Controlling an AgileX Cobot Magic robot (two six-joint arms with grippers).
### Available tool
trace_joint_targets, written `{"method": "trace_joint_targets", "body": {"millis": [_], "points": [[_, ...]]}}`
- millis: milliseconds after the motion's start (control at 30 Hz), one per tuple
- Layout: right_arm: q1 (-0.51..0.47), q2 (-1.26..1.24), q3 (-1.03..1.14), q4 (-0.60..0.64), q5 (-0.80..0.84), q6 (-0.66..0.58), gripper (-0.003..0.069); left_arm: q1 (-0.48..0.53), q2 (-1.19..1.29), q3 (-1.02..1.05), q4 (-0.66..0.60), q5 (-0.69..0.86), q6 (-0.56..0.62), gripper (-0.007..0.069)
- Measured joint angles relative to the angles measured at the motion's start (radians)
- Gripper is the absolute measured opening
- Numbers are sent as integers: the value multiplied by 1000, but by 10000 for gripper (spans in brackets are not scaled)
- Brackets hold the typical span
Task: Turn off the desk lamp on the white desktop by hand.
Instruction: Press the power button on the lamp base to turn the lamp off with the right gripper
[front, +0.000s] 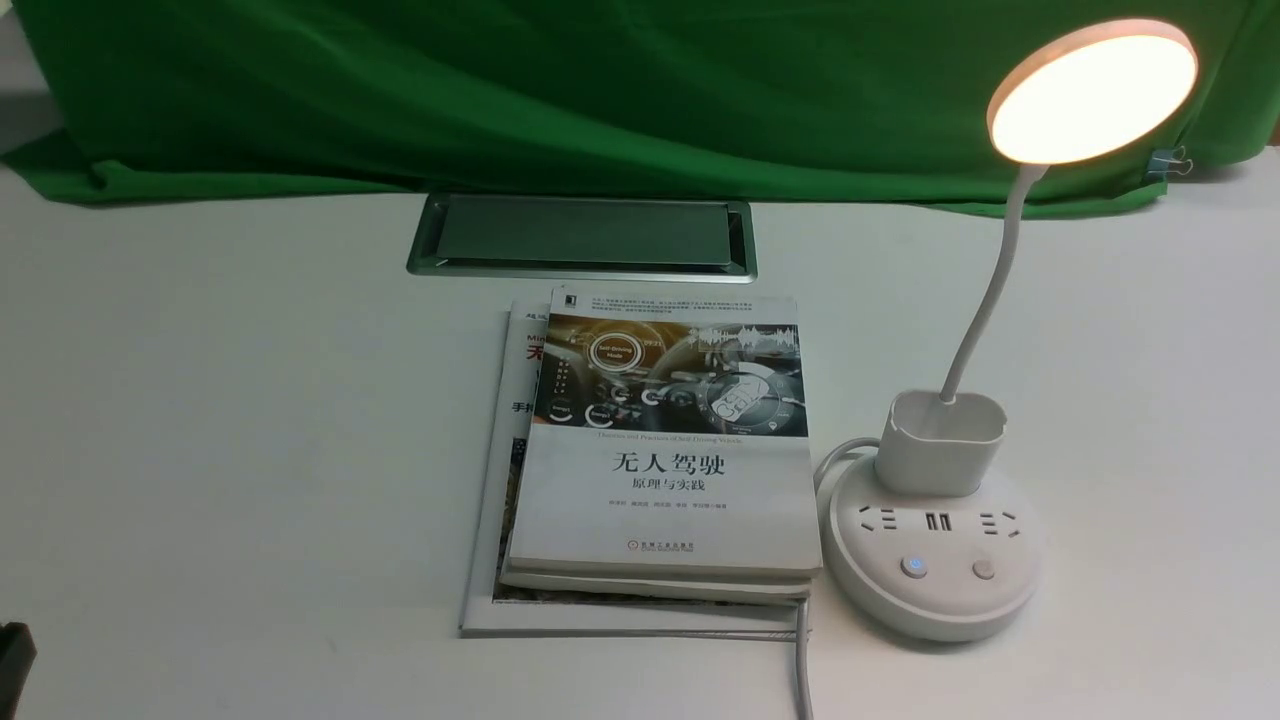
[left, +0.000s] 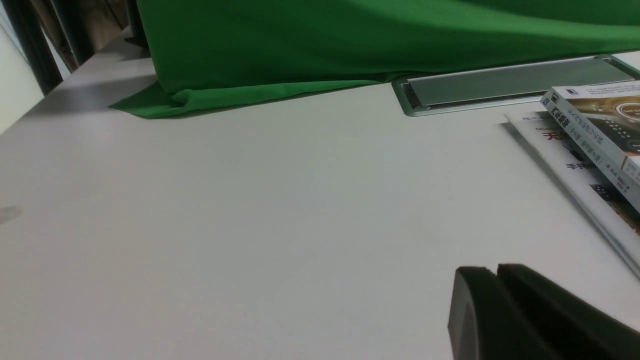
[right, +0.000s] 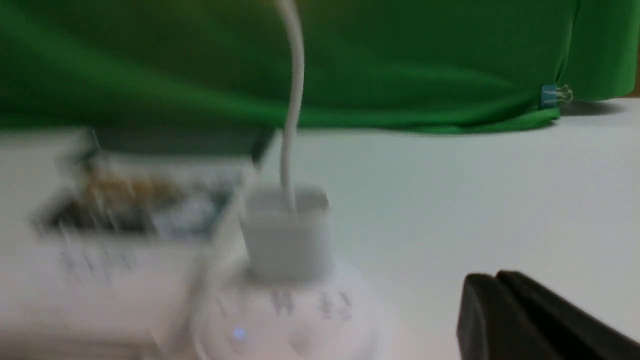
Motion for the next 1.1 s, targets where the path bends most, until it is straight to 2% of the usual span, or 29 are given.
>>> {"method": "trace_joint_targets", "body": {"millis": [33,100,133,267,367,467,533,700,767,800,933,1100], "points": [[0,0,0,0,-7,17,57,0,0,0,0,0,0,20],[0,0,0,9,-101,238,57,0,0,0,0,0,0,20],[0,0,0,10,-122,275,57,0,0,0,0,0,0,20],[0,0,0,11,-177,334,57,0,0,0,0,0,0,20],[3,0,-4,14,-144,355,57,0,0,0,0,0,0,20],[39,71,-125,16,59,303,62,0,0,0,0,0,0,20],[75,164,-248,17,204,220,62,0,0,0,0,0,0,20],[137,477,-538,6,541,12,62,0,0,0,0,0,0,20],[141,549,-588,1,598,-19,59,0,0,0,0,0,1,20],[141,694,-677,-12,702,-51,52,0,0,0,0,0,1,20],[142,935,-783,-25,802,-71,52,0,0,0,0,0,1,20],[173,1186,-846,-30,803,-73,37,0,0,0,0,0,1,20]]}}
